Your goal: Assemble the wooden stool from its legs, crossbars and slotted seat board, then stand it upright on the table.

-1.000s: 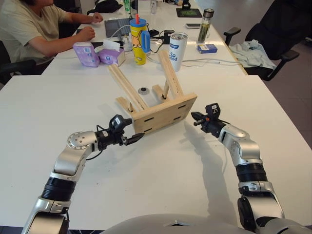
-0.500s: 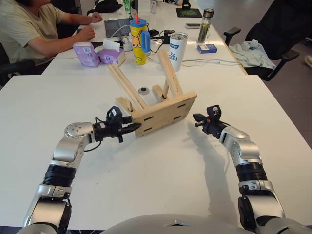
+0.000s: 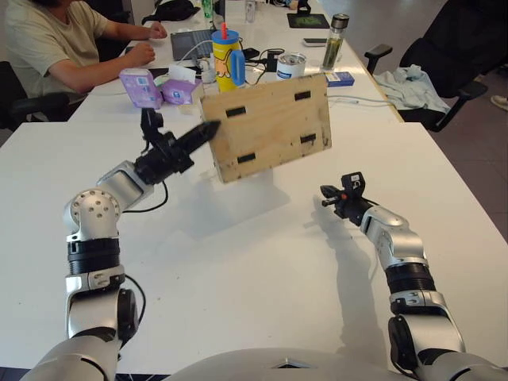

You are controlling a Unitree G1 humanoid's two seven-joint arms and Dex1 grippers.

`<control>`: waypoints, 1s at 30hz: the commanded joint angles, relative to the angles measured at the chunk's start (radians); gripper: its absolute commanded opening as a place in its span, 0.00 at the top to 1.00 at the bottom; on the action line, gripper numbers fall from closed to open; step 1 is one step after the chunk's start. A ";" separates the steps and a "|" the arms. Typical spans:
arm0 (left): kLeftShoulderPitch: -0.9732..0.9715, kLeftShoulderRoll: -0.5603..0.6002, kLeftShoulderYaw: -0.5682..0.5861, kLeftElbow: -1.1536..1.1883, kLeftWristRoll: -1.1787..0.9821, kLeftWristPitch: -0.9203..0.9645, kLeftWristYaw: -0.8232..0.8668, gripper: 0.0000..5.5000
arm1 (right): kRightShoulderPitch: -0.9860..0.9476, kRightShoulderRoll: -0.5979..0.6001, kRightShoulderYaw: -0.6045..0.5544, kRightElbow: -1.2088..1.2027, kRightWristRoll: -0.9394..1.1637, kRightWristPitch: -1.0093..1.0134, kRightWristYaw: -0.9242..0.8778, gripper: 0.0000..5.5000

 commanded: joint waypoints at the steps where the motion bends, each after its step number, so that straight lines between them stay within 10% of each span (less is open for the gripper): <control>1: -0.275 -0.077 0.244 0.214 -0.155 -0.159 0.516 0.76 | 0.013 0.056 0.014 0.012 -0.030 0.004 -0.084 1.00; 15: -0.151 0.020 0.289 0.503 0.014 -0.267 0.381 0.67 | -0.012 0.087 0.044 0.030 -0.038 0.005 -0.095 1.00; 22: -0.060 -0.031 0.389 0.196 -0.143 -0.253 0.159 0.52 | 0.016 0.091 0.049 0.021 -0.042 0.014 -0.078 1.00; 30: 0.381 -0.033 0.121 -0.419 -0.299 0.044 -0.089 0.52 | 0.015 0.084 0.057 0.017 -0.046 0.020 -0.063 1.00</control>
